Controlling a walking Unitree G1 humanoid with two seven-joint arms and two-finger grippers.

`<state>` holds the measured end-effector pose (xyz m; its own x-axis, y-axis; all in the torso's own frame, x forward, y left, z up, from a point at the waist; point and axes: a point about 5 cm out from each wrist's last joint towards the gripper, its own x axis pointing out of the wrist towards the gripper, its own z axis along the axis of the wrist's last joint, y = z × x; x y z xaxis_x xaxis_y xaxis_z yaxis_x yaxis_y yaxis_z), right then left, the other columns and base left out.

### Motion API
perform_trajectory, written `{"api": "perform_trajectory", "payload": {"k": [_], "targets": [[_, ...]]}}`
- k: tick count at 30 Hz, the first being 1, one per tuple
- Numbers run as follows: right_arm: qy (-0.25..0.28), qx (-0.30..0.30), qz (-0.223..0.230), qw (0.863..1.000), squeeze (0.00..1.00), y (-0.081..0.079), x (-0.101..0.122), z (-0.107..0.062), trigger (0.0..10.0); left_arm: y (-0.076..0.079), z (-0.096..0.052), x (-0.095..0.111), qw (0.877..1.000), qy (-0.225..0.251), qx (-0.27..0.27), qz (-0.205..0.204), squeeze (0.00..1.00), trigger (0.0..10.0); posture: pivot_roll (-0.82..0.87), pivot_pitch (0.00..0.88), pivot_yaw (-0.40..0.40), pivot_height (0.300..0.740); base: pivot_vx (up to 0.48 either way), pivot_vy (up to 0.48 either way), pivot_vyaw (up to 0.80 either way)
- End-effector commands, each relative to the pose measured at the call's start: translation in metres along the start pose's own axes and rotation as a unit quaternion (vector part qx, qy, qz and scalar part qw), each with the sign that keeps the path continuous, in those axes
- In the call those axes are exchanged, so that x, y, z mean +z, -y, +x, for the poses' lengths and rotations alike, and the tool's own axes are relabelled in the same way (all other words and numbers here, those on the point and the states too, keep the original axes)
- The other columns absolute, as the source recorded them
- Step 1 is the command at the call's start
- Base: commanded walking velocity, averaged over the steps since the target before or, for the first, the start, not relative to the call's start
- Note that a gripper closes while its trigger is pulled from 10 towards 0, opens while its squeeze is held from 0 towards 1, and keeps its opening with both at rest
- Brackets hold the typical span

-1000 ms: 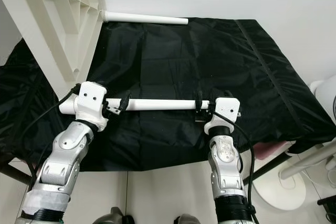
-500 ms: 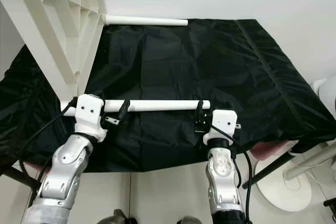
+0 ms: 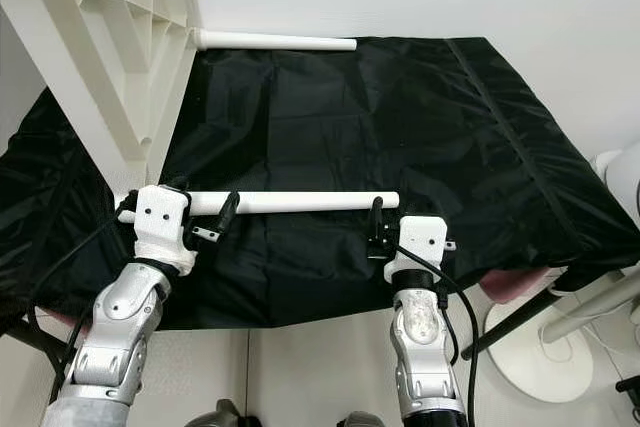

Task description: Building children table

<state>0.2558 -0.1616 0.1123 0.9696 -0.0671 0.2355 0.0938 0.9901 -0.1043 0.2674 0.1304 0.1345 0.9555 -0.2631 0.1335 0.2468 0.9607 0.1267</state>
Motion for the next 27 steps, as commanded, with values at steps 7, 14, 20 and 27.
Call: {"api": "perform_trajectory", "payload": {"k": [7, 14, 20, 27], "targets": [[-0.006, 0.012, -0.01, 1.0, 0.0, 0.002, 0.001, -0.002, 10.0, -0.004, -0.003, -0.003, 0.999, -0.007, 0.034, -0.005, 0.0, 10.0, -0.07, 0.009, 0.021, 0.74, 0.0, 0.0, 0.0], [-0.006, 0.021, -0.008, 1.0, 0.0, 0.0, 0.001, -0.001, 10.0, 0.002, -0.004, 0.001, 1.0, 0.004, 0.021, -0.009, 0.0, 10.0, -0.05, 0.01, 0.019, 0.74, 0.0, 0.0, 0.0], [-0.009, 0.027, -0.011, 1.0, 0.0, -0.002, -0.001, 0.0, 10.0, 0.006, -0.004, 0.003, 1.0, 0.009, 0.015, -0.005, 0.0, 10.0, -0.03, 0.0, 0.01, 0.74, 0.0, 0.0, 0.0], [-0.006, 0.035, -0.012, 0.999, 0.0, -0.002, 0.0, 0.006, 10.0, 0.001, -0.004, 0.002, 1.0, 0.009, 0.021, 0.008, 0.0, 10.0, -0.02, 0.0, -0.001, 0.74, 0.0, 0.0, 0.0]]}}
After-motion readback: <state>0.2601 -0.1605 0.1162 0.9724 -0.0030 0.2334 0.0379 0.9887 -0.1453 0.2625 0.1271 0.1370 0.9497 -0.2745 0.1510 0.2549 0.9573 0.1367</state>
